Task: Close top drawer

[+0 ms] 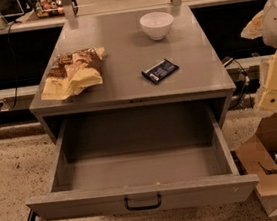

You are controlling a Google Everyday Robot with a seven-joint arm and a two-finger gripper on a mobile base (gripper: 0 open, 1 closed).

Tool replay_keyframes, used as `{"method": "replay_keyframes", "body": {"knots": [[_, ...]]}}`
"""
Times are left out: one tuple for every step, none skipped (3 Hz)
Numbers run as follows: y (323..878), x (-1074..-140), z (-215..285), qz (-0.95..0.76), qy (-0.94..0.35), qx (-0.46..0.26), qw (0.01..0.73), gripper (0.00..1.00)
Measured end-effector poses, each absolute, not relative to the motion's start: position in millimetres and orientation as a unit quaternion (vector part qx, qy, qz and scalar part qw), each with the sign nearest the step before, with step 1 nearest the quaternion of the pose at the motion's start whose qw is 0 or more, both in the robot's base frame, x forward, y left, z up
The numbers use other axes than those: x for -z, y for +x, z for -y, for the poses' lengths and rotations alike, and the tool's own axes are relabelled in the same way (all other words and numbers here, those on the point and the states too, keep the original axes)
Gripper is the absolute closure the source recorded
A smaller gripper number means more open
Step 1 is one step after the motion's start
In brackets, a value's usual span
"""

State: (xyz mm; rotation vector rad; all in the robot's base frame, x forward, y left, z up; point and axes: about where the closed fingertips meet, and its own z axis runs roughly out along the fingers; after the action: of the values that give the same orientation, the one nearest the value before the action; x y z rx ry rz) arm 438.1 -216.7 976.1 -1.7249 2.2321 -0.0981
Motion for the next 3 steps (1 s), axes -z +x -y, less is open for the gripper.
{"method": "replay_keyframes", "body": {"knots": [[438.1,-976.1,216.7,-0.781,-0.603,0.034,0.159,0.00],[441.9,-968.8,215.3,-0.780,-0.604,0.026,0.158,0.00],[439.1,-954.1,208.1,-0.781,-0.602,0.024,0.163,0.00]]}}
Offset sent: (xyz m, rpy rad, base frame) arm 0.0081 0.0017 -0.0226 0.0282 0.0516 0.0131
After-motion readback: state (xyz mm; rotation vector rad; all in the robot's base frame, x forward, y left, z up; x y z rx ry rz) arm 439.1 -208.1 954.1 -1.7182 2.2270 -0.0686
